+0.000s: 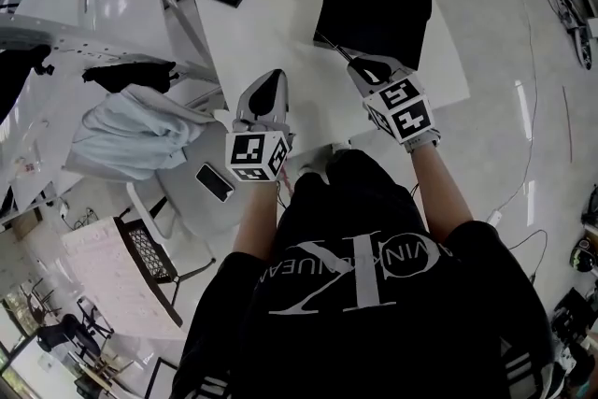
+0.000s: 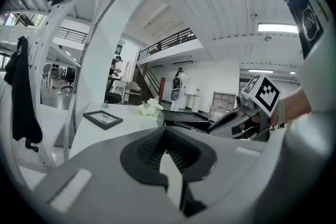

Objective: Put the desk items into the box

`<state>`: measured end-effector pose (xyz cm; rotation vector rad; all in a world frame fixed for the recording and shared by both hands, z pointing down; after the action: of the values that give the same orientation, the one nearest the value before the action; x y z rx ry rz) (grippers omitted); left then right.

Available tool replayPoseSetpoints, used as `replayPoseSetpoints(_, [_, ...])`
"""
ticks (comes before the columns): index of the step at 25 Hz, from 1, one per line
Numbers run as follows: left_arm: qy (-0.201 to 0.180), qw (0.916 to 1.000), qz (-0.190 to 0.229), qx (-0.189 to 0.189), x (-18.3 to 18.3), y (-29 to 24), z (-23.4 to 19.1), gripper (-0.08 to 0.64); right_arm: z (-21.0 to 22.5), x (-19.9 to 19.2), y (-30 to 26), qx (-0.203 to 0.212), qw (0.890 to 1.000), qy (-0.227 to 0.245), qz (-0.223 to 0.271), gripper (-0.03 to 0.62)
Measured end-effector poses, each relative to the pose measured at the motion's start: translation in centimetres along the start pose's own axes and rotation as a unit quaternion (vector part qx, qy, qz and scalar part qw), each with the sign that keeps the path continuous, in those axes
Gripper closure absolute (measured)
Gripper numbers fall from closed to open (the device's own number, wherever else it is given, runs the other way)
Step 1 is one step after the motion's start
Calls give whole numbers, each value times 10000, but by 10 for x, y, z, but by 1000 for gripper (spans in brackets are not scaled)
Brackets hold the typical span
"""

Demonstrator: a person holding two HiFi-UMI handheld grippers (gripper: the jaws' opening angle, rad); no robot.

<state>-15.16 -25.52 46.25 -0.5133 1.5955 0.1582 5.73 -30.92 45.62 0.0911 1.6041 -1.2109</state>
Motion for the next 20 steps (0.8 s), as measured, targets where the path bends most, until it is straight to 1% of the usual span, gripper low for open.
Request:
replayPoseSetpoints(10, [-24,9998,168,-83,12,-37,5,549,33,15,9,-97,9994,313,-91,532])
replayPoseSetpoints(15, [-4,9997,222,-69,15,-57,4,549,51,20,4,-82,9971,674,-336,532])
replayPoseSetpoints(20, [11,9997,234,-46,18,-74,2,550,69,22,-4,21,9948,811,-610,531])
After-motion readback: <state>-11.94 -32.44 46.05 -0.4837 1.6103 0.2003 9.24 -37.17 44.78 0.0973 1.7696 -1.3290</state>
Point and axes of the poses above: the fingertips, and each gripper's own axes: y backward along the fingers, z to its right, x out of its top, the point moved 8 cm from there along y, backward along the fingers, and after that the axes turned 4 degrees about -y, right-handed, at the moved point
